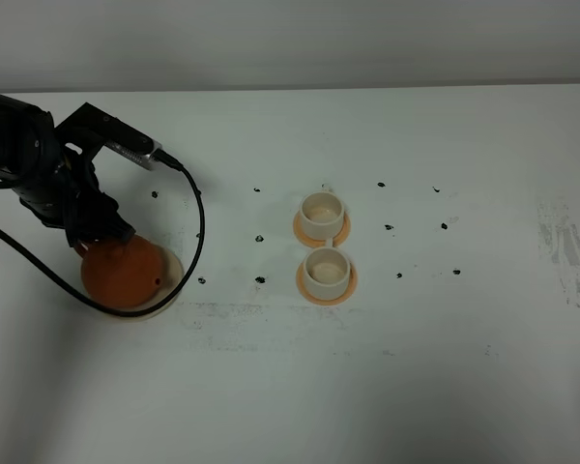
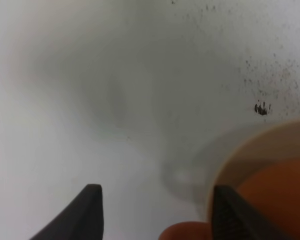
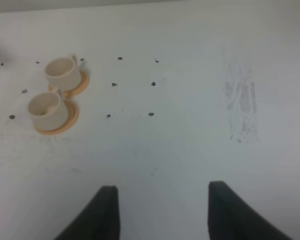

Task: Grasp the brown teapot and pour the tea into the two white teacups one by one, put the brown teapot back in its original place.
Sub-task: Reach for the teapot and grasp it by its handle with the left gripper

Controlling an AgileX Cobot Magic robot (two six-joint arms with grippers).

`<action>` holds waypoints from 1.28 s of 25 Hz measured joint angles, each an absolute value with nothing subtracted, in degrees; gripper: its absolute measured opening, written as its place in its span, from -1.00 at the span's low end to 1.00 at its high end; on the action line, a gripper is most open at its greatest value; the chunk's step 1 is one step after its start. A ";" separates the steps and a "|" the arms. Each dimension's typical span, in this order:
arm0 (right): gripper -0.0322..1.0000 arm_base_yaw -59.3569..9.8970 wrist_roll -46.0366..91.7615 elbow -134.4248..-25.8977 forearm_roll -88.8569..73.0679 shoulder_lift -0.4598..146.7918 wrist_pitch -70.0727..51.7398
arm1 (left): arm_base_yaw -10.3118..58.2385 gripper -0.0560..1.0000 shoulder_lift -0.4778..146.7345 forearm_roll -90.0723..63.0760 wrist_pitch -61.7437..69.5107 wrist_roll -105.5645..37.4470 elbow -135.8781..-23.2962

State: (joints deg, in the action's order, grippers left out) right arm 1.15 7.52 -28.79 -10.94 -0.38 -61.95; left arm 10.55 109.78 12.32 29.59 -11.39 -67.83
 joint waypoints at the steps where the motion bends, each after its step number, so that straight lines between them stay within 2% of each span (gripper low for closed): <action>1: -0.11 1.15 7.52 -28.79 -10.94 -0.38 -61.95 | 10.55 0.07 109.78 12.86 30.02 -11.46 -67.83; 32: -0.11 1.15 7.52 -28.79 -10.94 -0.38 -61.95 | 8.67 0.06 109.62 14.41 40.62 -14.34 -67.83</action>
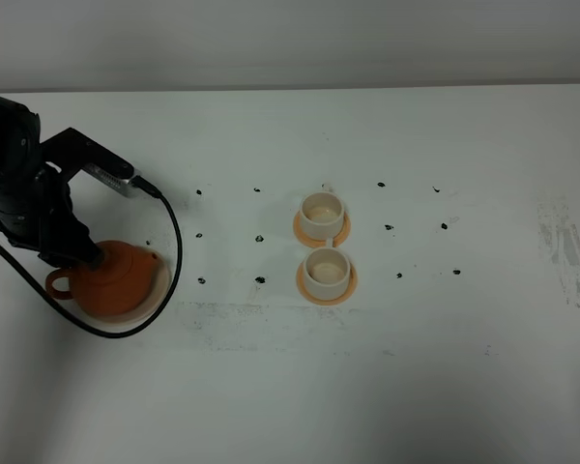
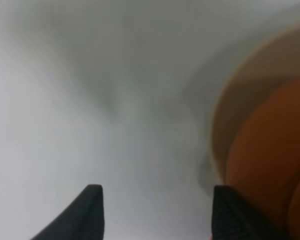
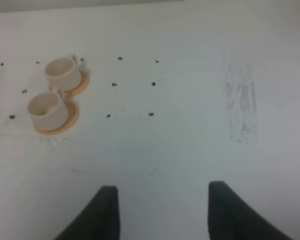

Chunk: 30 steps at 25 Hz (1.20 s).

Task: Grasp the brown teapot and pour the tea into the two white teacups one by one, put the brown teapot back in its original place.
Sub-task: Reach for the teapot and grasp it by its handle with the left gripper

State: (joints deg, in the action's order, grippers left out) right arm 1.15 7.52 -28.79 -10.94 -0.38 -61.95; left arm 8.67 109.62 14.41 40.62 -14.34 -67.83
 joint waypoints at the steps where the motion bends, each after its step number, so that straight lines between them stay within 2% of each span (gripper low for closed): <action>1: -0.11 1.15 7.52 -28.79 -10.94 -0.38 -61.95 | 8.50 0.06 109.62 14.41 41.06 -14.36 -67.83; 20: -0.11 1.15 7.52 -28.79 -10.94 -0.38 -61.95 | 6.13 0.06 102.52 15.32 42.75 -16.87 -67.83; 24: -0.11 1.15 7.52 -28.79 -10.94 -0.38 -61.95 | 6.13 0.06 97.71 12.33 43.39 -25.47 -67.83; 30: -0.11 1.15 7.52 -28.79 -10.94 -0.38 -61.95 | 6.13 0.06 91.69 1.88 48.06 -47.96 -67.83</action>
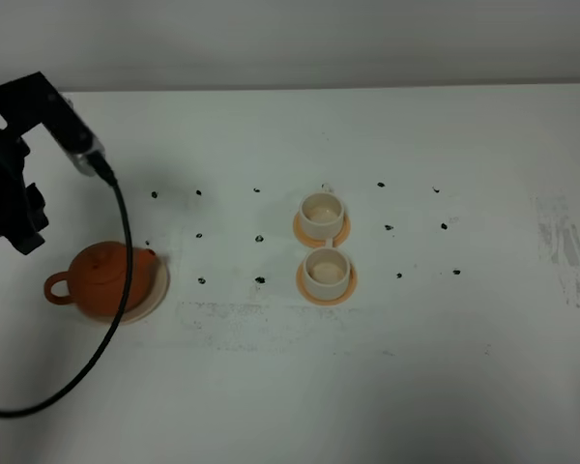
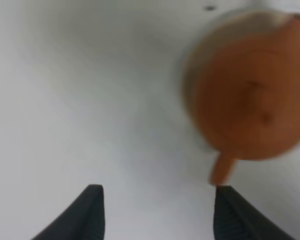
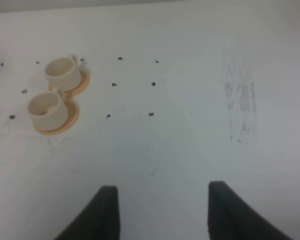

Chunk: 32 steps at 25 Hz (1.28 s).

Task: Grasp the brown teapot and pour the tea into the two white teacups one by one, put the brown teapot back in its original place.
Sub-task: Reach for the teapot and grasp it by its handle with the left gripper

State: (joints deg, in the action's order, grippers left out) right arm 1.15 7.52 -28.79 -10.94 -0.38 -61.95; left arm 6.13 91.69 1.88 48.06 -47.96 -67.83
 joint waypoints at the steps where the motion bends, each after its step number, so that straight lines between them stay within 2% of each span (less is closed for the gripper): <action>1: -0.11 1.15 7.52 -28.79 -10.94 -0.38 -61.95 | 6.13 0.06 91.11 0.34 49.42 -52.27 -67.83; 4: -0.11 1.15 7.52 -28.79 -10.94 -0.38 -61.95 | 6.13 0.06 89.82 -2.61 52.46 -61.42 -67.83; 8: -0.11 1.15 7.52 -28.79 -10.94 -0.38 -61.95 | 6.13 0.06 89.76 -3.29 52.81 -64.36 -67.34; 16: -0.11 1.15 7.52 -28.79 -10.94 -0.38 -61.95 | 3.72 0.06 83.01 -4.85 31.11 -65.54 -51.19; 18: -0.11 1.15 7.52 -28.79 -10.94 -0.38 -61.95 | 2.84 0.06 81.75 -6.37 29.11 -66.00 -49.41; 26: -0.11 1.15 7.52 -28.79 -10.94 -0.38 -61.95 | -1.47 -0.04 82.27 -18.53 34.56 -75.43 -48.80; 32: -0.11 1.15 7.52 -28.79 -10.94 -0.38 -61.95 | -1.79 -0.11 85.25 -20.29 39.18 -76.71 -52.16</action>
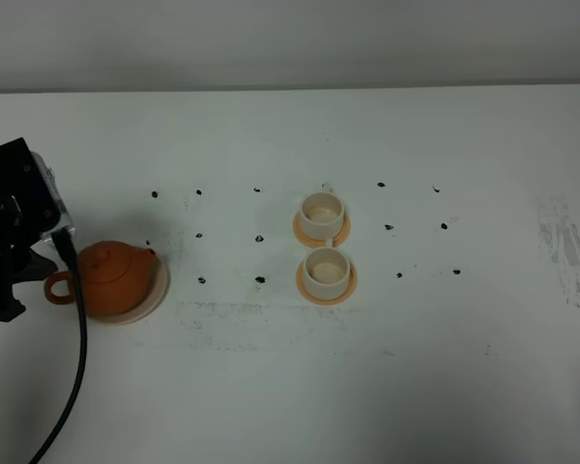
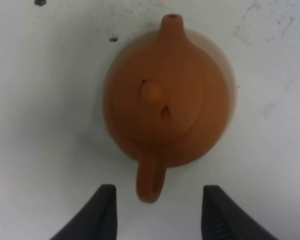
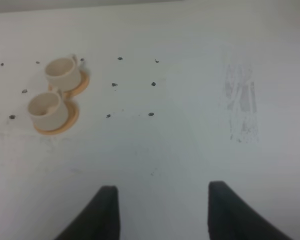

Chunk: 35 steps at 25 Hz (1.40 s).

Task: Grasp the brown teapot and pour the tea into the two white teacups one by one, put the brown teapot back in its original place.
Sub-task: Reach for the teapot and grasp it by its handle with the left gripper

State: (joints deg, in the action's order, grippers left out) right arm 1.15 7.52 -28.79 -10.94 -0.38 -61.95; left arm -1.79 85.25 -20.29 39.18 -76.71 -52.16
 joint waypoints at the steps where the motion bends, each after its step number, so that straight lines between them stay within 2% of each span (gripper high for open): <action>1: -0.11 1.15 7.52 -28.79 -10.94 -0.38 -61.95 | -1.79 -0.12 86.13 -20.30 41.33 -76.58 -53.90; 6: -0.11 1.15 7.52 -28.79 -10.94 -0.38 -61.95 | -1.79 -0.12 92.44 -14.80 50.43 -74.28 -61.92; 10: -0.11 1.15 7.52 -28.79 -10.94 -0.38 -61.95 | -1.79 -0.12 94.84 -11.13 52.44 -74.02 -62.79; 35: -0.11 1.15 7.51 -28.79 -10.94 -0.38 -61.95 | 1.10 -0.12 103.48 -7.45 43.93 -74.36 -62.69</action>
